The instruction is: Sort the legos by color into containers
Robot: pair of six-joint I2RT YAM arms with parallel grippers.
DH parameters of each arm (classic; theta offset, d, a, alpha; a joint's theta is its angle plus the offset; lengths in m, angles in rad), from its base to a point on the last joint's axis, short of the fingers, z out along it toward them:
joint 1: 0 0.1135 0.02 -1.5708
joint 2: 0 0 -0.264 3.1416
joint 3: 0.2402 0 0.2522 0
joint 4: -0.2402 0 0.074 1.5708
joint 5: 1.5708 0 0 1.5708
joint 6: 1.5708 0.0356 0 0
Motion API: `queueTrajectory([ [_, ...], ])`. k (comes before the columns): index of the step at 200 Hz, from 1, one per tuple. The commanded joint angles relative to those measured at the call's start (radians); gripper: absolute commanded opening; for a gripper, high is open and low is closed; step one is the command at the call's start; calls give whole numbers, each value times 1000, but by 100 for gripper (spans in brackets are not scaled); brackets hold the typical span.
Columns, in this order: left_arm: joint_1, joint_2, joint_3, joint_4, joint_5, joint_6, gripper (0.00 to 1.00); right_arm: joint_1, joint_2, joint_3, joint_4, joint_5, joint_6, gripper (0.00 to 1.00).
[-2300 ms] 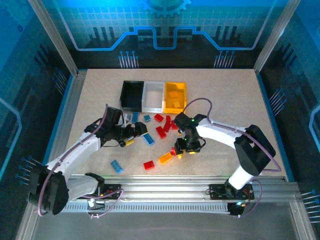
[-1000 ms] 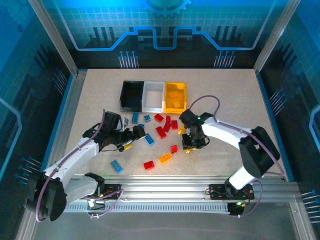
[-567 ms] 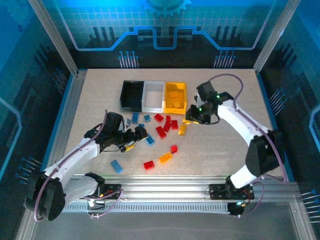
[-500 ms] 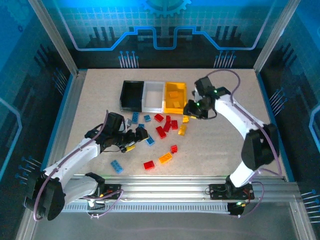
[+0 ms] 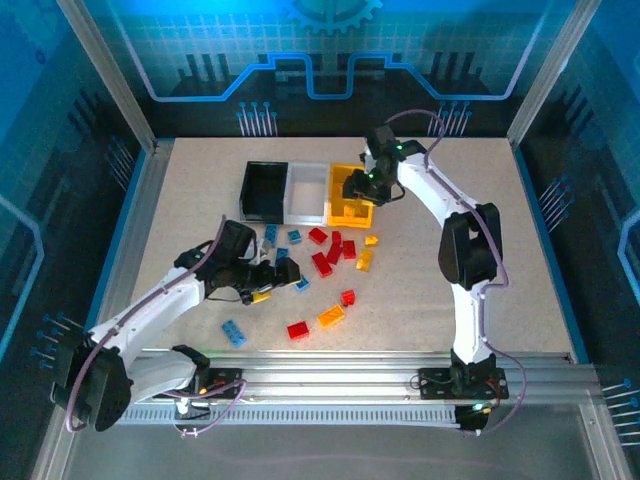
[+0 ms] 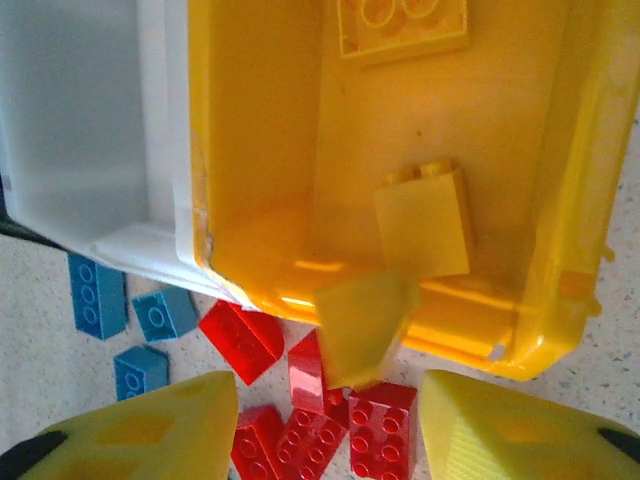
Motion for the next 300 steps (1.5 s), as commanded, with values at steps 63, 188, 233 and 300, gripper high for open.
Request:
queueTrajectory([
  [63, -117, 135, 139, -84, -69, 230, 99, -7, -346, -358, -81, 56, -33, 59],
  [188, -417, 429, 329, -173, -224, 520, 95, 21, -750, -945, 39, 49, 89, 63],
  [233, -462, 486, 372, -212, -278, 577, 94, -6, -863, -1084, 68, 30, 119, 64],
  [300, -500, 534, 384, -179, -310, 567, 94, -99, -981, -1168, 17, -13, 66, 66],
])
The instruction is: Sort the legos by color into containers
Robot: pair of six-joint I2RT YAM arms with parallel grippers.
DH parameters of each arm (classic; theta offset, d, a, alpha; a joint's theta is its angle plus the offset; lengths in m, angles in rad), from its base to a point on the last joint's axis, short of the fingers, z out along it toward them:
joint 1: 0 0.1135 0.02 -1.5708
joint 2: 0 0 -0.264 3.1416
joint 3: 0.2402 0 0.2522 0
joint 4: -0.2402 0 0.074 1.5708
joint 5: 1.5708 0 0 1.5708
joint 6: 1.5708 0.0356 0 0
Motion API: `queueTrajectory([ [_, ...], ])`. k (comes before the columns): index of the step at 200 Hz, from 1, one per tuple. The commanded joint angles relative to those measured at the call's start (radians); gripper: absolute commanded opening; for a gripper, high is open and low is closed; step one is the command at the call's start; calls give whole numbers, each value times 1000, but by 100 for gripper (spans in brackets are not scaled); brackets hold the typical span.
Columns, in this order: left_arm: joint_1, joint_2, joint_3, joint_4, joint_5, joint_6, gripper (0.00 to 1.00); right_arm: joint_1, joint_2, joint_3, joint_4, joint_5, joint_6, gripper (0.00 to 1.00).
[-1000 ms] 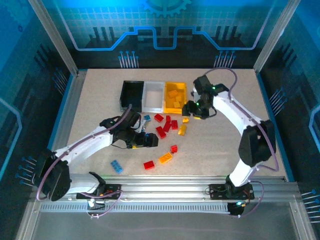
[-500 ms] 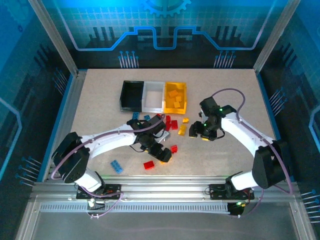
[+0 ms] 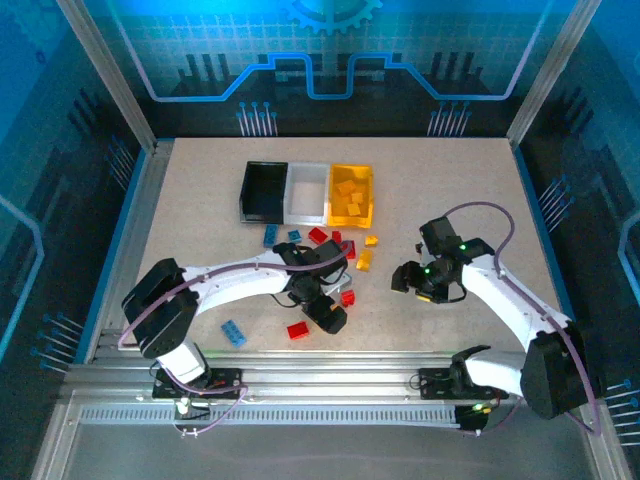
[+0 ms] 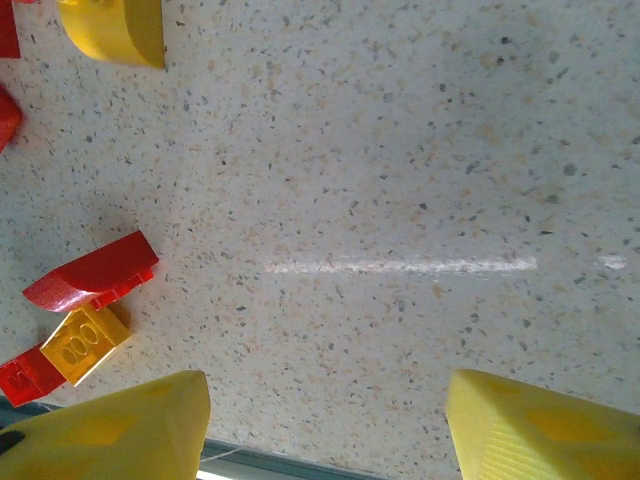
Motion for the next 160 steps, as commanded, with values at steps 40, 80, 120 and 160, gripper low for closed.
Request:
queueTrajectory([
  [40, -25, 64, 64, -23, -53, 35, 93, -57, -85, -64, -43, -57, -29, 66],
  [80, -25, 105, 73, -6, -70, 48, 92, -62, -107, -72, -62, -56, -30, 66],
  [120, -32, 149, 83, 27, -79, 49, 89, -65, -129, -81, -74, -56, -23, 67],
  [160, -45, 188, 101, 51, -123, 52, 86, -64, -140, -86, -84, -65, -19, 67],
])
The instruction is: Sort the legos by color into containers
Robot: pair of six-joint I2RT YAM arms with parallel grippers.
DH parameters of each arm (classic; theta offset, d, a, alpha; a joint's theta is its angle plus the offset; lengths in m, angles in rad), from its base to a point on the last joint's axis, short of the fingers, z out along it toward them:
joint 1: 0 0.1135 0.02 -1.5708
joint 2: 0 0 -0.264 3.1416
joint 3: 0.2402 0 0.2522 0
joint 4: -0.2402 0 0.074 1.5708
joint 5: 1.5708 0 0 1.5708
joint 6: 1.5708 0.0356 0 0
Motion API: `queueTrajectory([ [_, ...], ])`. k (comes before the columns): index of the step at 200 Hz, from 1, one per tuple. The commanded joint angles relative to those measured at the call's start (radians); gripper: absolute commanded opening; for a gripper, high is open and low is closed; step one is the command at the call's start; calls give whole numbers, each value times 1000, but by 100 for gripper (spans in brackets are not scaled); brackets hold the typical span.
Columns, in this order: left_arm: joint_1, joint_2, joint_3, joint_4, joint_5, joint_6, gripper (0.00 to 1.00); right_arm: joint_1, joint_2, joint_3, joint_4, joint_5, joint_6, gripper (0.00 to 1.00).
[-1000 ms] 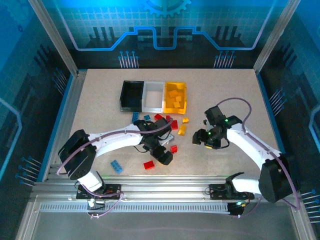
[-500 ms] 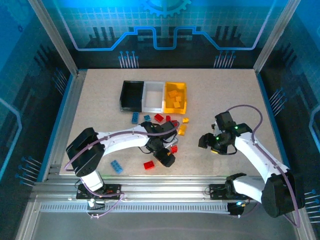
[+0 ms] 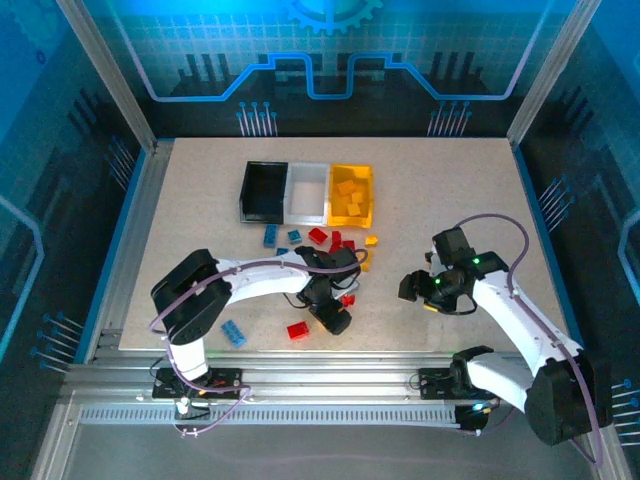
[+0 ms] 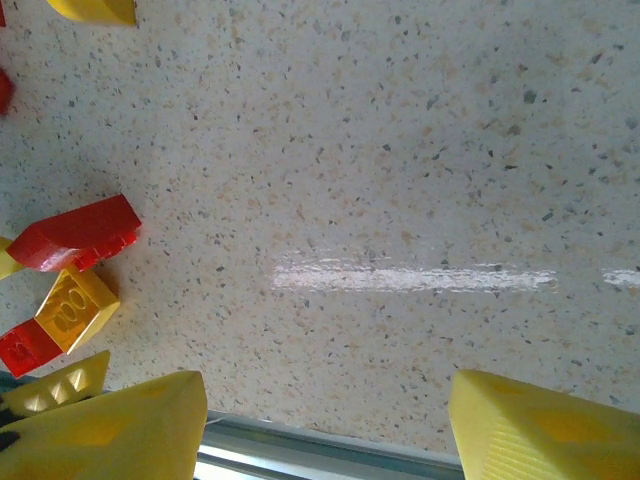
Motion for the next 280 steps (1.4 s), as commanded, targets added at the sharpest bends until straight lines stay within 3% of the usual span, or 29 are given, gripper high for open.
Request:
queueTrajectory([
  [1, -14, 24, 36, 22, -43, 22, 85, -16, -20, -9, -40, -25, -1, 67],
  [118, -17, 63, -30, 84, -50, -11, 64, -21, -11, -20, -11, -31, 34, 67],
  [228, -17, 64, -66, 75, -33, -70, 62, -20, 47, 1, 10, -30, 22, 67],
  [255, -18, 59, -77, 70, -28, -79, 46, -20, 71, 7, 23, -36, 16, 67],
  [280, -17, 66, -63, 46, -30, -82, 43, -21, 89, 15, 27, -31, 3, 67],
])
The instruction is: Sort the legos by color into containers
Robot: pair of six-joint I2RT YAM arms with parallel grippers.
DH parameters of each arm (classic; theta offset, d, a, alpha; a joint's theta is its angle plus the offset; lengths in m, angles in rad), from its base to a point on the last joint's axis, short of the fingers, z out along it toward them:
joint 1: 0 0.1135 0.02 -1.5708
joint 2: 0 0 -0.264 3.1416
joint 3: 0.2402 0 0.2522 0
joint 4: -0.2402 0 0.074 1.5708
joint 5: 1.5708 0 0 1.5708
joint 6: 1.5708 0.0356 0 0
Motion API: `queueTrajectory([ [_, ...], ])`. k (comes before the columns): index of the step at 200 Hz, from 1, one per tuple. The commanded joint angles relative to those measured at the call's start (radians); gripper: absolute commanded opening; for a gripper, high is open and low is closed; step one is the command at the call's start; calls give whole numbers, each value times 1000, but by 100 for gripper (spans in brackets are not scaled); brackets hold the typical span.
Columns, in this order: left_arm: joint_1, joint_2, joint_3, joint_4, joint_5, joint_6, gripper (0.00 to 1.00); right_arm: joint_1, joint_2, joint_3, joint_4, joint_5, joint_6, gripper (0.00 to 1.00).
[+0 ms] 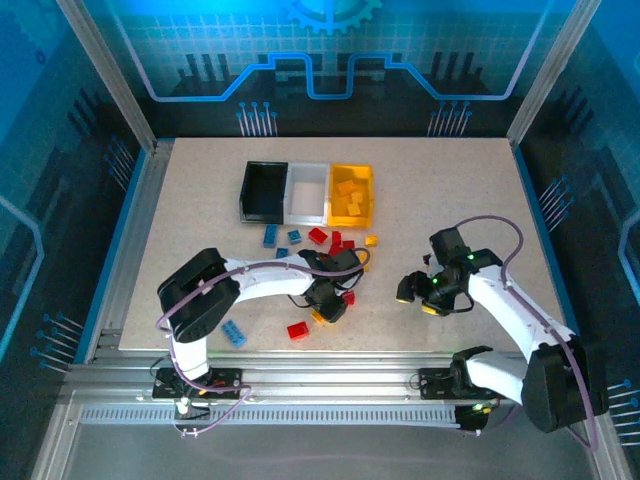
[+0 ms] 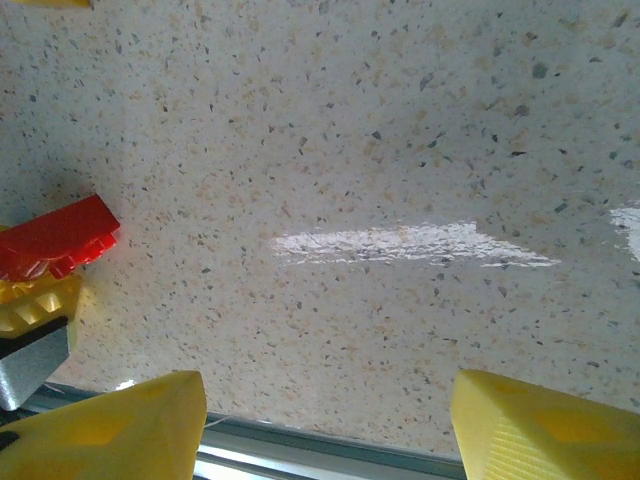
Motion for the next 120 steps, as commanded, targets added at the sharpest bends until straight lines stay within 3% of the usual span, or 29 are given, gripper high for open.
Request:
queueTrajectory([
  [1, -13, 39, -35, -61, 75, -24, 43, -17, 15, 22, 5, -10, -17, 67],
  [38, -12, 14, -5, -101, 62, -44, 29, -19, 39, 16, 35, -11, -22, 67],
  [76, 28, -45, 51, -149, 70, -91, 29, -30, 41, 13, 56, -14, -24, 67],
  [120, 170, -112, 163, -180, 191, -159, 29, -52, -12, -28, 81, -30, -3, 67],
])
